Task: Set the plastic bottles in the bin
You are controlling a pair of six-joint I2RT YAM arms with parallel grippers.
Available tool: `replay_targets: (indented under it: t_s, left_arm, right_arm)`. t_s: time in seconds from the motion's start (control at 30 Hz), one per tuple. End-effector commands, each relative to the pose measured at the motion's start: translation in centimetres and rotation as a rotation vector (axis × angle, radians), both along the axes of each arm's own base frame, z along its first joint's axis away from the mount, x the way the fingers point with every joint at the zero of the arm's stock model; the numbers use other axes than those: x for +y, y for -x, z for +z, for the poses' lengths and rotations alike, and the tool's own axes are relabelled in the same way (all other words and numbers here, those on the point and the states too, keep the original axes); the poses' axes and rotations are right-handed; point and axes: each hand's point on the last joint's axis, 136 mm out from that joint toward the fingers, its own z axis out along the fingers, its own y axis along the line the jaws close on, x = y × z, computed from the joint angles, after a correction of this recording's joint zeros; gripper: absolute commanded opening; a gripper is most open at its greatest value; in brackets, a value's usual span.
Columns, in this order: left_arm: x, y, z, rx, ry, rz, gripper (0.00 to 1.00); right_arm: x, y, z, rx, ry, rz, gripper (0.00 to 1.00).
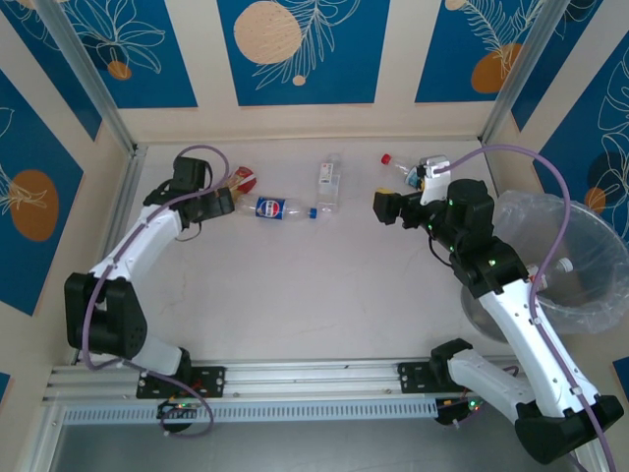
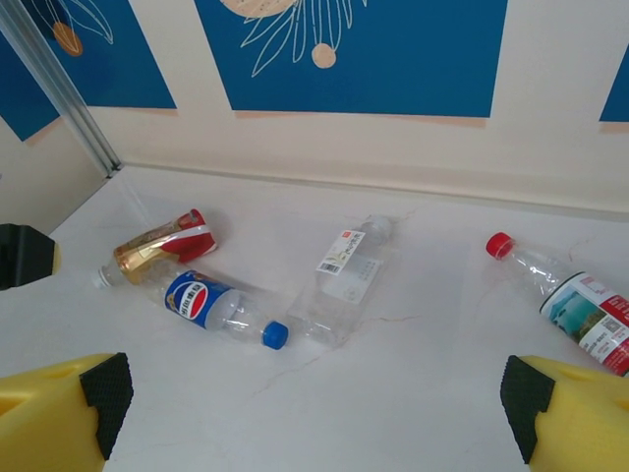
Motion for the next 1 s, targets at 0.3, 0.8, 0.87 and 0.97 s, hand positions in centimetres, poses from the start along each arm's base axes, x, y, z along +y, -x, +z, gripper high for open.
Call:
replay_targets:
  t_s: [0.3, 0.8, 0.87, 0.97]
  left_arm:
    - [1.8, -3.3, -4.7, 0.105, -0.264, -0.471, 1.0]
    - [2.6, -6.3, -11.1, 0.228, -0.356, -0.681, 0.81]
    - [2.8, -6.5, -11.6, 0.24, -0.357, -0.682, 0.79]
    - [2.8, -6.9, -12.1, 0.254, -0.354, -0.689, 0.76]
  right_arm:
    - [-1.5, 0.2, 1.0, -0.092, 0.039, -0.006, 1.0]
    - [-3.3, 1.4, 1.0, -0.091, 0.069, -0.059, 1.0]
    - [-3.3, 1.5, 1.1, -0.091, 0.071, -0.059, 1.0]
    - [-3.5, 1.5, 1.0, -0.091, 0.078, -0.065, 1.0]
